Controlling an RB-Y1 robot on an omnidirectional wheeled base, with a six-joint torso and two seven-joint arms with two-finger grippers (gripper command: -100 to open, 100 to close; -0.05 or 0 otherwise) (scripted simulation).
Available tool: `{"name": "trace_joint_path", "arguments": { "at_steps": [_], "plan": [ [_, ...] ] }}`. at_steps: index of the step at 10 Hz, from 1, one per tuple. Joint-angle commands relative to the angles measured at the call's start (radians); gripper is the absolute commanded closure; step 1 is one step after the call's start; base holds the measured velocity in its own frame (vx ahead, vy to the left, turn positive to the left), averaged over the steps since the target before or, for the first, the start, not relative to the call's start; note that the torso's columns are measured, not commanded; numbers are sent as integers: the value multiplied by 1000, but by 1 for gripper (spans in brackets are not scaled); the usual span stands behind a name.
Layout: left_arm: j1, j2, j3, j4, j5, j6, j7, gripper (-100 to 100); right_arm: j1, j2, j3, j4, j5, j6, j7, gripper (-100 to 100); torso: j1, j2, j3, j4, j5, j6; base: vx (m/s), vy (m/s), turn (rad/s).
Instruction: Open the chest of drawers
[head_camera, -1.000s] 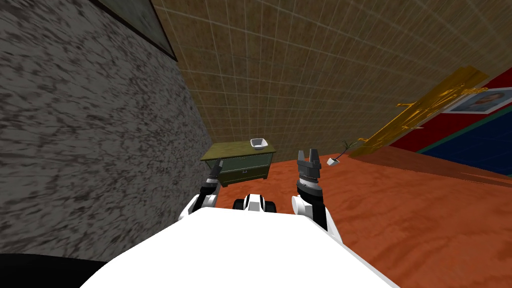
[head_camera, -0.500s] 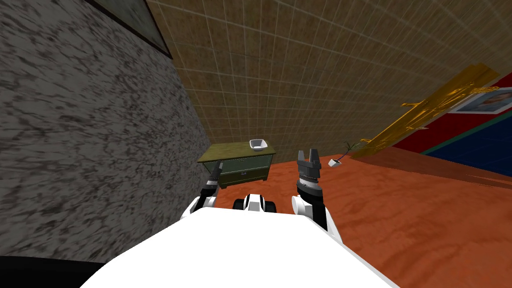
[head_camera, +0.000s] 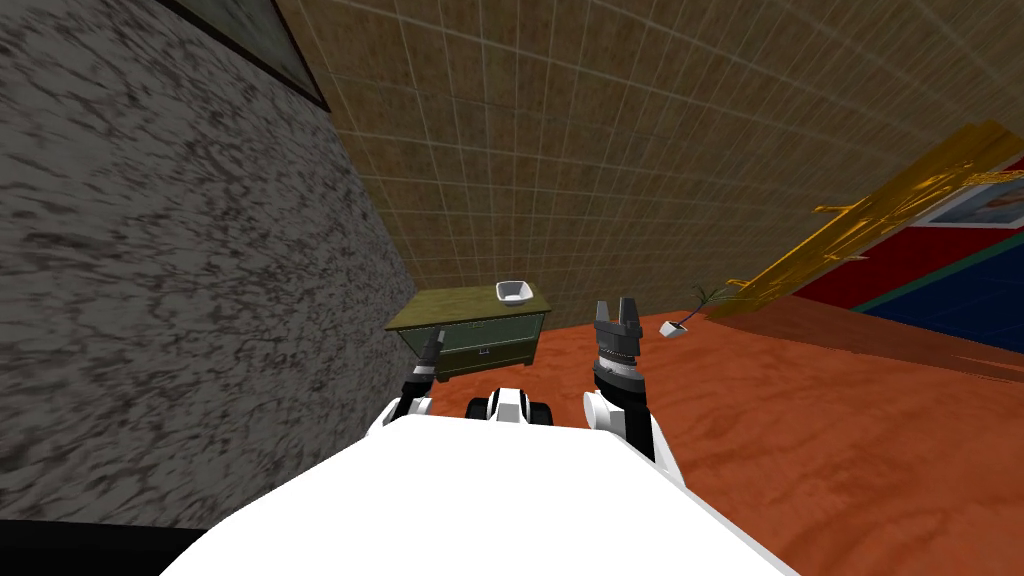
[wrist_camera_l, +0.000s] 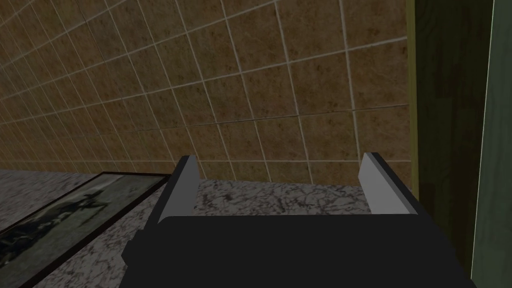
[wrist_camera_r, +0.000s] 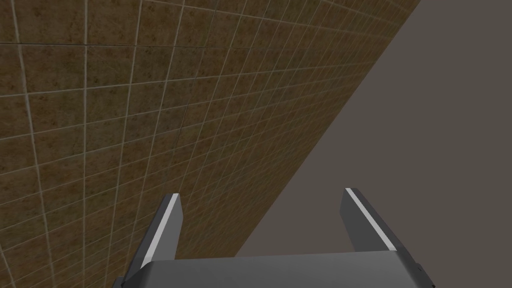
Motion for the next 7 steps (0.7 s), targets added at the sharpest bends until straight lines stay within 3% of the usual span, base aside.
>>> {"name": "trace_joint_path", "arguments": {
  "at_steps": [1, 7],
  "plan": [
    [-19, -5, 10, 80, 2, -41, 1, -100, 0, 0, 0, 0, 0, 0, 0, 0, 1, 2, 1, 0, 0, 0, 59, -38, 15],
    [-57, -23, 28, 233, 5, -114, 0, -100, 0, 0, 0, 0, 0, 0, 0, 0, 0, 0, 0, 0, 0, 0, 58, -30, 10]
  ]
}}
